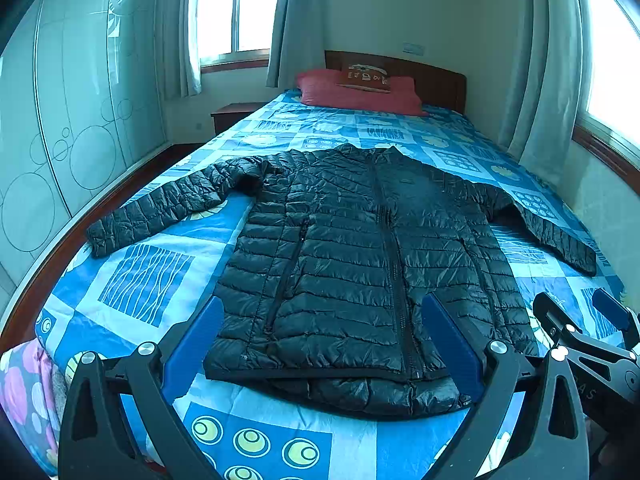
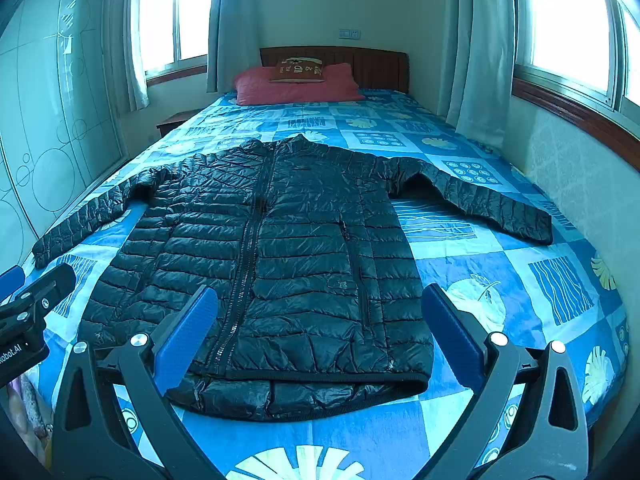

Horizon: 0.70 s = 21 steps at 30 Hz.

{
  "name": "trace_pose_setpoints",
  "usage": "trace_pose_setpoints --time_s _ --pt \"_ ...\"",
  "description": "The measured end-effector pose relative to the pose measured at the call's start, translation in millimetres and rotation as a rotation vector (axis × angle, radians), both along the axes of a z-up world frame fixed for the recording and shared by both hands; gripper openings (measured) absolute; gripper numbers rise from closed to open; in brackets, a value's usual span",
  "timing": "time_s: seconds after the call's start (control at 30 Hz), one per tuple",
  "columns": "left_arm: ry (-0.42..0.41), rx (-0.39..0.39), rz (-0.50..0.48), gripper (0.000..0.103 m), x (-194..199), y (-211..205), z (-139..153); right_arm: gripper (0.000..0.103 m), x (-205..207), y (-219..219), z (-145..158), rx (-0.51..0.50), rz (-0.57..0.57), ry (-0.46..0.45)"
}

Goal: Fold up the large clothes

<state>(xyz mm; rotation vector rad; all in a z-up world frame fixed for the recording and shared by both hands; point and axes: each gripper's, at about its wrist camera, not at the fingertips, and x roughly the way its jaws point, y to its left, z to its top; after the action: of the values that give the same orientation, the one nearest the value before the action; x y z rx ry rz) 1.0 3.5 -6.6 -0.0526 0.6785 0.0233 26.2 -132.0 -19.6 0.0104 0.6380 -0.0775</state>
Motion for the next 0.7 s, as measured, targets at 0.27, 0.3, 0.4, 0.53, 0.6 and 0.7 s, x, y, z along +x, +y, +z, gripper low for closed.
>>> trace_pose_setpoints --time_s 0.27,0.3,0.4,0.53,0.6,0.7 --pt "0.0 0.0 0.0 0.098 -0.3 0.4 -0.5 0.101 3.0 2.9 0.7 -0.002 0.0 0.0" --pt "0.0 0.0 0.0 0.098 -0.2 0.8 -0.5 0.101 2.7 2.0 0.7 -0.001 0.001 0.0" --pt "0.001 -0.001 0.0 0.098 -0.9 1.6 -1.3 0.101 1.7 2.4 2.1 -0.001 0.002 -0.001" --pt "0.005 -0.004 0.002 0.098 -2.5 0.8 -3.9 0.101 1.9 1.7 1.8 0.0 0.001 0.0" --pt "0.008 -0.006 0.002 0.098 -2.2 0.4 -4.2 0.101 1.9 2.3 1.6 -0.001 0.001 0.001" --pt "0.01 -0.008 0.004 0.098 -2.1 0.5 -4.5 0.101 1.8 1.4 1.3 -0.002 0.001 0.0"
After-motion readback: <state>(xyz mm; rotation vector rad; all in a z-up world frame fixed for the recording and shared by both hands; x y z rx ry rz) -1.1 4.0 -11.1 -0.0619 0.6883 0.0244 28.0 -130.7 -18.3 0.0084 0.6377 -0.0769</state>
